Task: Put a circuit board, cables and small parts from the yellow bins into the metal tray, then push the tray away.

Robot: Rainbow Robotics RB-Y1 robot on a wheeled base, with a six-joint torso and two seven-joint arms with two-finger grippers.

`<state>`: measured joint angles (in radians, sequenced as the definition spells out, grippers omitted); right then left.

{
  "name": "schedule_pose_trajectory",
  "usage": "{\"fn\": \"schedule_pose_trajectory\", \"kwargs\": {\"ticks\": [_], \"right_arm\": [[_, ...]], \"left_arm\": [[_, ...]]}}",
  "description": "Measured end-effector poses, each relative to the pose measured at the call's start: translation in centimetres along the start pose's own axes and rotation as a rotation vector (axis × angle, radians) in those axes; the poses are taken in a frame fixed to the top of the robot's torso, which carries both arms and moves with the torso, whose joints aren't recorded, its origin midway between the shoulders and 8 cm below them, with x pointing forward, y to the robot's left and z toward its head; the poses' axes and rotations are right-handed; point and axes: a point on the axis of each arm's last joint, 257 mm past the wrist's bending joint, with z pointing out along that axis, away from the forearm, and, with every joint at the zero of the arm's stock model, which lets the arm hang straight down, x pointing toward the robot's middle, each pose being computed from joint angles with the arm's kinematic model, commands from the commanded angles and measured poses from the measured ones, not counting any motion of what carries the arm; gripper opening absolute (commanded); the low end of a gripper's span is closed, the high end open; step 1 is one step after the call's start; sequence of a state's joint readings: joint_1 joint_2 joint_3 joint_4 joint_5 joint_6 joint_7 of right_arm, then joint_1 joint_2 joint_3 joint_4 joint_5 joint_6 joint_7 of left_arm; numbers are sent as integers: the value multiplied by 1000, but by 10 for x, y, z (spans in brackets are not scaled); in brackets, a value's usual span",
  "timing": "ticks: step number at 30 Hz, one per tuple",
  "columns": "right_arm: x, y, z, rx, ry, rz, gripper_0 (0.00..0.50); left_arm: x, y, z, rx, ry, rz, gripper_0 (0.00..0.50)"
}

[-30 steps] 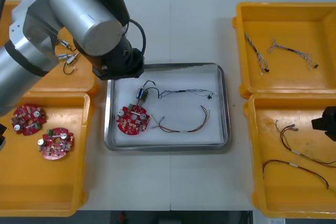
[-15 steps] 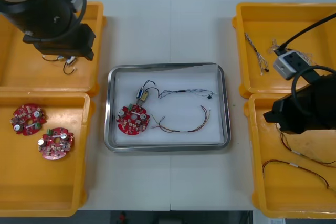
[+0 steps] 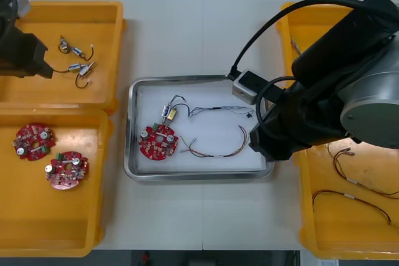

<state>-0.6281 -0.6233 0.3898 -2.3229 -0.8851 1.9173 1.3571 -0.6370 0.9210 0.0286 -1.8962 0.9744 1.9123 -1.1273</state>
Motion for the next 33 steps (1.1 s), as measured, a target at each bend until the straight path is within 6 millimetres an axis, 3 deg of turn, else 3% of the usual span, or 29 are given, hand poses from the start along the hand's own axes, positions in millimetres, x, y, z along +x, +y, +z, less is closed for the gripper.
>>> {"fn": "schedule_pose_trajectory", "kwargs": {"ticks": [6, 11, 16, 22, 28, 33], "right_arm": [[-21, 26, 9, 3, -8, -133, 500], [-14, 41, 30, 17, 67, -382, 500], [-5, 54, 50, 29, 138, -486, 500], [-17, 75, 68, 35, 139, -569, 500], [-30, 92, 89, 20, 97, -599, 500], [-30, 103, 108, 10, 85, -631, 500]], "left_arm": [[29, 22, 5, 16, 29, 27, 500], [53, 41, 6, 12, 34, -22, 500], [78, 58, 8, 3, 53, -66, 500], [106, 72, 13, -16, 85, -97, 500], [113, 74, 14, -19, 56, -99, 500], [117, 78, 14, -14, 41, -114, 500]]}}
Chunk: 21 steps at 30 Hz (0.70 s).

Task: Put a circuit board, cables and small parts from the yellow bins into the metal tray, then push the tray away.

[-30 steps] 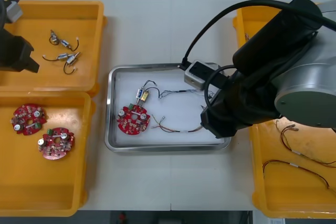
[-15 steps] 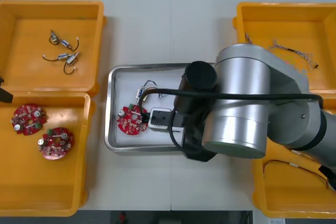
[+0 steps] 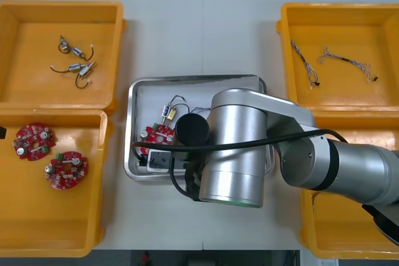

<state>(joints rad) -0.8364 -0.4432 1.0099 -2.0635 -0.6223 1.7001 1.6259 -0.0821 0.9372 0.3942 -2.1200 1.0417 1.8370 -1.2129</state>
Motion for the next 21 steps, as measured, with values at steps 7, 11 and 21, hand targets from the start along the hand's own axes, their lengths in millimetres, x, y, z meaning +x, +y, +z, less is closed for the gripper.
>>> {"fn": "schedule_pose_trajectory", "kwargs": {"ticks": [7, 11, 21], "right_arm": [[-2, 9, 21, -5, 11, -50, 500], [1, 7, 29, 2, 27, -60, 500], [4, -5, 47, 29, 51, -62, 500]], "left_arm": [[1, -2, -1, 10, 0, 1, 500], [0, -3, -1, 13, -5, 2, 500], [-1, -3, -1, 13, -6, 2, 500]]}}
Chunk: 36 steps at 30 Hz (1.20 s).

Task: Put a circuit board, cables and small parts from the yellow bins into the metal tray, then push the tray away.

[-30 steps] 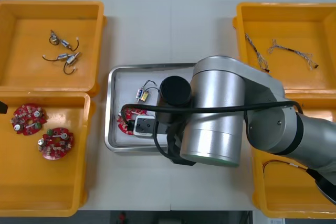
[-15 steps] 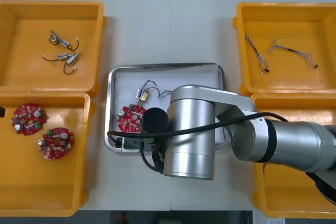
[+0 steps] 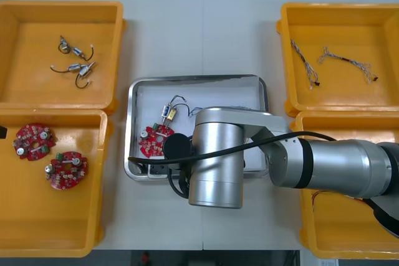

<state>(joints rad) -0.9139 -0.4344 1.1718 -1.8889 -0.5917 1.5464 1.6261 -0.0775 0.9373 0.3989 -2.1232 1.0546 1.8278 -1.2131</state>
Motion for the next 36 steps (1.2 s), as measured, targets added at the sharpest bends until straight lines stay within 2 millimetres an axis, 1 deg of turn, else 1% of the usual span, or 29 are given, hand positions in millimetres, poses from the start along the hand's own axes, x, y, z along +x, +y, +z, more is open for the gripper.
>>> {"fn": "schedule_pose_trajectory", "kwargs": {"ticks": [8, 12, 14, 15, 16, 17, 18, 29, 33, 36], "right_arm": [[-6, 0, 13, 15, 9, -26, 500], [-6, 0, 15, 17, 16, -32, 500], [-6, -2, 14, 19, 17, -33, 426], [-7, -2, 14, 20, 18, -34, 259], [-7, -3, 14, 21, 19, -35, 156], [-6, -3, 13, 21, 21, -37, 85], [-5, -3, 13, 21, 25, -40, 0], [-3, -8, 10, 32, 42, -69, 0], [-5, -15, 8, 51, 41, -75, 0], [-6, -24, 5, 82, 41, -80, 0]], "left_arm": [[0, 0, 0, 0, 0, 0, 500], [0, 0, 0, 0, 0, 0, 500], [0, 0, 0, 0, 0, 0, 500], [0, 0, 0, 0, 0, 0, 500], [0, 0, 0, 0, 0, 0, 500], [0, 0, 0, 0, 0, 0, 500], [0, 0, 0, 0, 0, 0, 500], [0, 0, 0, 0, 0, 0, 500], [0, 0, 0, 0, 0, 1, 500], [0, 0, 0, 0, 0, 1, 500]]}}
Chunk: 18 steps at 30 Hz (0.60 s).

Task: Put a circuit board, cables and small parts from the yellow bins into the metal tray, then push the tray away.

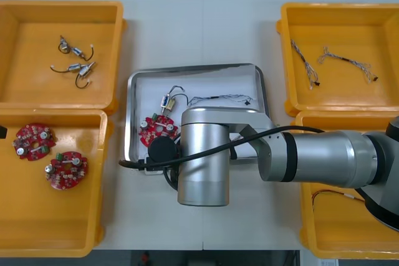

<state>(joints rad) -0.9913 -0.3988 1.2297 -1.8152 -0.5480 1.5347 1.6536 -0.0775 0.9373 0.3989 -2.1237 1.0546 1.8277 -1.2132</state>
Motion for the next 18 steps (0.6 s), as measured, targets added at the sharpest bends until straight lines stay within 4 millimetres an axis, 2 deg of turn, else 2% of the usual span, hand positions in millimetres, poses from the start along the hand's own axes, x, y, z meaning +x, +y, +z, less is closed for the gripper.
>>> {"fn": "schedule_pose_trajectory", "kwargs": {"ticks": [7, 18], "right_arm": [[2, -31, -3, 81, 20, -5, 0], [17, -84, -4, 171, 87, 21, 0]], "left_arm": [[0, 0, 0, 0, 0, 0, 500], [0, 0, 0, 0, 0, 0, 500]]}}
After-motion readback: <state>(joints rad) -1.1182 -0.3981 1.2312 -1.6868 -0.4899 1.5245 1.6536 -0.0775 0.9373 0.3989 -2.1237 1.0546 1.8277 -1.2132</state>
